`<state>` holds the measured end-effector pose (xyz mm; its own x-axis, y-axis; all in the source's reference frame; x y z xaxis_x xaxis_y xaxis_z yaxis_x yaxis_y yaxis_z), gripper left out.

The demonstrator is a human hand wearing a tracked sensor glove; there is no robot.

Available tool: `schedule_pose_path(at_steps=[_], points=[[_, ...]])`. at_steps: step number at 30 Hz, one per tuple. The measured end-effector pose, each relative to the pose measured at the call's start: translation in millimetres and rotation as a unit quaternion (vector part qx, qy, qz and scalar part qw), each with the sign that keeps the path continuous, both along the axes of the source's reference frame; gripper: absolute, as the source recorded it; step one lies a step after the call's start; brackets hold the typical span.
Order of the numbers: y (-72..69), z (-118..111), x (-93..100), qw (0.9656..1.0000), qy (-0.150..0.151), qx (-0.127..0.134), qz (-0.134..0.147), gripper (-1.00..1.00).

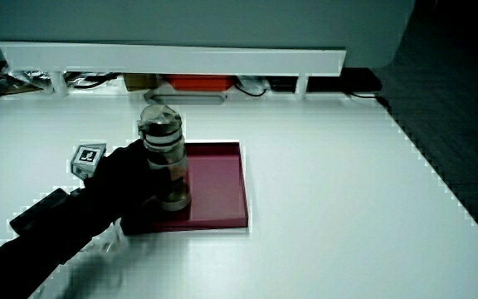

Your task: Place bottle

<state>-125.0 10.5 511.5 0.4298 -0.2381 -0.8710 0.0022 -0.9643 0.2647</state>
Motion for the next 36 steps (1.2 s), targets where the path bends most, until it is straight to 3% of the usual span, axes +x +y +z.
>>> schedule_pose_path(at_steps=[1,2,3,7,8,9,12,16,17,18,20,22,26,28,32,36], points=[[0.5,1,-0.9,0.9999,-0.003,0.009,0.002,0.0],[1.7,2,-1.3,1.0,0.003,-0.001,-0.003,0.0],[2.0,3,-1.6,0.9999,-0.007,0.014,0.001,0.0],[4.4,6,-2.1,1.0,0.001,-0.002,-0.004,-0.08],[4.4,7,-2.4,1.0,-0.002,0.007,-0.001,-0.12],[4.9,6,-1.9,1.0,-0.003,-0.008,-0.003,-0.16],[5.1,10,-1.4,0.9999,0.002,0.011,-0.003,-0.28],[6.3,13,-2.0,1.0,0.0,0.001,-0.006,-0.44],[6.9,10,-1.4,0.9998,0.009,-0.014,-0.011,-0.48],[6.5,11,-1.6,0.9999,0.013,0.001,-0.006,-0.52],[6.9,9,-1.3,0.9997,0.006,-0.019,-0.011,-0.6],[5.5,11,-2.7,0.9997,0.023,-0.011,0.004,-0.68],[4.2,7,-12.2,0.9976,0.05,-0.031,0.036,-0.84],[-0.7,3,-19.6,0.9944,0.083,-0.015,0.064,-0.92],[-5.9,-21,-36.2,0.9865,0.118,-0.041,0.107,-1.0],[-10.2,-42,-53.8,0.9826,0.101,-0.046,0.149,-1.0]])
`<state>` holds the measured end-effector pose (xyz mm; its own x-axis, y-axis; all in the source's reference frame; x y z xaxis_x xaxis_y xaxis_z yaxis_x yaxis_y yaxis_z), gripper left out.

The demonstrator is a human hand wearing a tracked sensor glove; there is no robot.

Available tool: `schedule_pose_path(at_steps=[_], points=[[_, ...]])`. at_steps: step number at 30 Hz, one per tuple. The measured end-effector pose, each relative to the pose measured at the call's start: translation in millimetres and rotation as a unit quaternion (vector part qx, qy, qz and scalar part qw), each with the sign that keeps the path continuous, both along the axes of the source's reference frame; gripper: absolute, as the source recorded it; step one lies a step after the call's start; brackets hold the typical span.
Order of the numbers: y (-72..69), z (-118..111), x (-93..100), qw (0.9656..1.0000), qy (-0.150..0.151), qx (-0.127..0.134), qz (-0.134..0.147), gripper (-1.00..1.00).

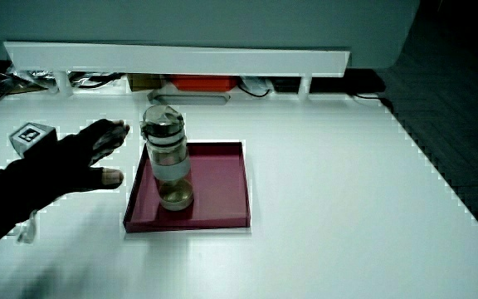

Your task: Place bottle

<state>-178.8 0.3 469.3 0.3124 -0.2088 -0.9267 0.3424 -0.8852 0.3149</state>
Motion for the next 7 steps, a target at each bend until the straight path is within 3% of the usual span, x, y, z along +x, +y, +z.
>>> schedule_pose_path(at_steps=[2,4,5,6,7], points=[[-1.0,-12,-7.3,0.9997,0.001,-0.013,0.019,-1.0],[-1.8,-21,-15.3,0.9995,0.001,-0.007,0.031,-1.0],[-1.7,-26,-20.3,0.9991,-0.019,-0.01,0.037,-1.0],[-1.6,-29,-24.3,0.9992,0.006,-0.011,0.038,-1.0],[-1.7,-29,-31.6,0.999,-0.011,-0.01,0.042,-1.0]])
